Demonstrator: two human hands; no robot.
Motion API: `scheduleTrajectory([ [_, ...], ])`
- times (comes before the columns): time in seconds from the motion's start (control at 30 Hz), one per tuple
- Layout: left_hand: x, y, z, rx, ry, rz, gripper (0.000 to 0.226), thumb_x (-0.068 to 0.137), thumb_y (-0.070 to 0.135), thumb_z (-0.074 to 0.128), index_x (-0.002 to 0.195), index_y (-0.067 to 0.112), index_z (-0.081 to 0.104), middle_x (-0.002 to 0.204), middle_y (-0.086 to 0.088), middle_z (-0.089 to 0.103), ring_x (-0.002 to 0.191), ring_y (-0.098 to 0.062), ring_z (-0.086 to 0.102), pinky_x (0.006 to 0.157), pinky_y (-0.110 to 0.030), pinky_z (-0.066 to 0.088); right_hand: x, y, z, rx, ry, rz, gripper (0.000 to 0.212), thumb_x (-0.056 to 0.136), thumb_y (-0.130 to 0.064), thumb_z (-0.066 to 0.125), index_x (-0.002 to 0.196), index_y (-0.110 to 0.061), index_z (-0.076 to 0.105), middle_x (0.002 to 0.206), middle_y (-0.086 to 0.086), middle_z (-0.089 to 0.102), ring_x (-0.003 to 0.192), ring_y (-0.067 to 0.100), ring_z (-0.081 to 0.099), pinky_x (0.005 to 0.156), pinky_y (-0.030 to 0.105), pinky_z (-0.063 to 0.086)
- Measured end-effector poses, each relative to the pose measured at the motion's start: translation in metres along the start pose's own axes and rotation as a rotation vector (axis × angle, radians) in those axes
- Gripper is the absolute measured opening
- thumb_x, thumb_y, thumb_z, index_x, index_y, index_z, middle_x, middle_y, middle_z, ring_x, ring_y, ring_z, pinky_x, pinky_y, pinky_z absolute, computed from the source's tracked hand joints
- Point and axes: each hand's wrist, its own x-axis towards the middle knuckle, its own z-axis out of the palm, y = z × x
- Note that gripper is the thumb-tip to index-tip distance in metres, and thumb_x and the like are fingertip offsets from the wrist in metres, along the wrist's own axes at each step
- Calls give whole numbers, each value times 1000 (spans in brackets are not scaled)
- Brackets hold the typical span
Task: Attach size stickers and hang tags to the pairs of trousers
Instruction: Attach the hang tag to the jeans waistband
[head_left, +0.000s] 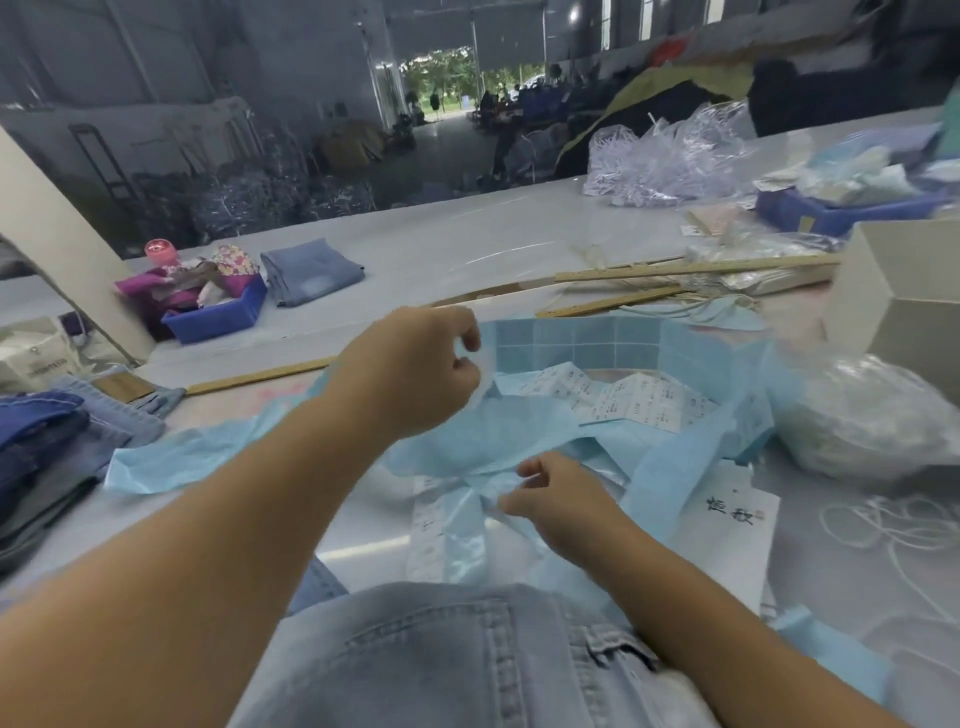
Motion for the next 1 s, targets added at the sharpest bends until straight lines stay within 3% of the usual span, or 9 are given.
scheduleTrajectory([
  [0.07,1,40,7,21,-6,75,21,87,21,53,105,26,63,76,1,59,73,-27,55,65,-31,45,-25,-2,-22,60,-4,-100,18,79,-18,72,92,-23,61,90,-1,68,78,15,63,72,31,52],
  [0.17,-1,101,22,89,-20,197,22,89,21,51,108,21,61,74,-5,56,69,-30,55,59,-29,37,-62,8,-66,160,-28,-163,3,78,-14,69,80,-16,68,70,2,70,60,10,61,54,22,49],
  [0.3,-17,167,39,215,-4,445,15,71,17,70,84,13,64,60,-8,62,48,-32,58,45,-20,16,-82,32,-129,442,171,-30,17,87,-7,57,73,-7,67,61,8,61,46,13,48,45,23,35],
  [0.43,-26,190,74,169,-25,559,21,72,10,64,93,14,59,62,-7,64,47,-31,58,45,-24,30,-84,52,-165,502,242,19,30,92,-28,55,69,-14,68,61,3,59,49,11,44,52,27,34],
  [0.57,-32,189,91,132,-71,579,31,61,12,73,87,17,58,54,2,57,37,-23,49,38,-20,27,-78,58,-170,463,194,58,27,85,-30,61,61,-18,66,59,0,56,48,11,40,50,25,30],
  [0.8,-36,171,111,109,-104,580,43,66,11,72,88,20,37,56,3,54,39,-16,39,41,-16,6,-58,57,-157,345,104,195,11,79,-13,58,69,-11,62,56,0,51,50,12,34,47,23,26],
  [0.93,-38,168,120,61,-173,545,30,84,19,59,97,23,32,75,1,60,55,-19,41,44,-23,14,-50,63,-153,262,119,194,19,77,-4,53,60,-12,57,53,2,51,46,12,34,46,23,26],
  [1.0,-36,166,121,58,-251,498,25,93,35,52,106,25,33,92,1,62,67,-20,46,50,-29,25,-48,69,-152,163,162,165,25,79,-1,54,57,-11,58,54,4,55,43,12,39,46,24,31],
])
